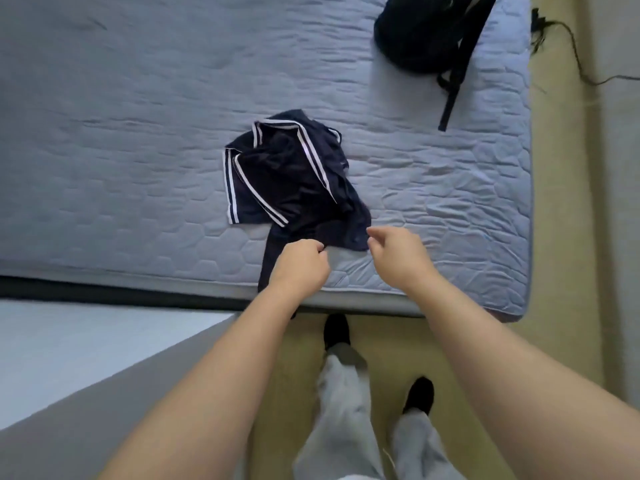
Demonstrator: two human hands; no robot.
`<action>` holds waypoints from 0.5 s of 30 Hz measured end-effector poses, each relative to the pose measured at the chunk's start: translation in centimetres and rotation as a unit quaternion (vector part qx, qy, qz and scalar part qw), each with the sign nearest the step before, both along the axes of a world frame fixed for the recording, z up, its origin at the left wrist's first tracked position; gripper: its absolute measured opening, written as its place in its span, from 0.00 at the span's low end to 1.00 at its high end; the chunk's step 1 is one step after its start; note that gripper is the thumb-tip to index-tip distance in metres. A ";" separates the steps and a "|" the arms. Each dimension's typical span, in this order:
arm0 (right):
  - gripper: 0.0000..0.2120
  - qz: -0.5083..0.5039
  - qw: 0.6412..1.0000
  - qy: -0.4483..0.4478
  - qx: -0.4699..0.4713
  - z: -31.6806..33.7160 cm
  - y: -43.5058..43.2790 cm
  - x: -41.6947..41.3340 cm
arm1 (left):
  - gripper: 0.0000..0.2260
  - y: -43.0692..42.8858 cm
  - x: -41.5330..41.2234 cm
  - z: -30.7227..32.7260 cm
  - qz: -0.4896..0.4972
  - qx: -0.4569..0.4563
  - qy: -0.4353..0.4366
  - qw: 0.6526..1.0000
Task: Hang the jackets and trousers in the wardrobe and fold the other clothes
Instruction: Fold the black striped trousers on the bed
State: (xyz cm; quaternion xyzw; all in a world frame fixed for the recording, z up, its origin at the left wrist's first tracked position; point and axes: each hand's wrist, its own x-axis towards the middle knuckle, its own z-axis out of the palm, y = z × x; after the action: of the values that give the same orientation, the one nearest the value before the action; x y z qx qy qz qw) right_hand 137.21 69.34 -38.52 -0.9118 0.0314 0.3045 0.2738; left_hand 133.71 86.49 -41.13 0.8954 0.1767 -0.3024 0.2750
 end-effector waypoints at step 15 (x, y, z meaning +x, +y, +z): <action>0.23 0.028 0.986 0.161 -0.037 -18.9 5.7 1.3 | 0.24 5.4 6.7 -24.9 -0.182 0.104 0.166 0.964</action>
State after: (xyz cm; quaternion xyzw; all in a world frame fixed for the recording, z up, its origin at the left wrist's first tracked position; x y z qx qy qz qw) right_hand 138.49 75.00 -57.39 -0.8607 0.0608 0.4539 0.2226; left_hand 140.38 91.88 -66.07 0.8733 0.0844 -0.4718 0.0874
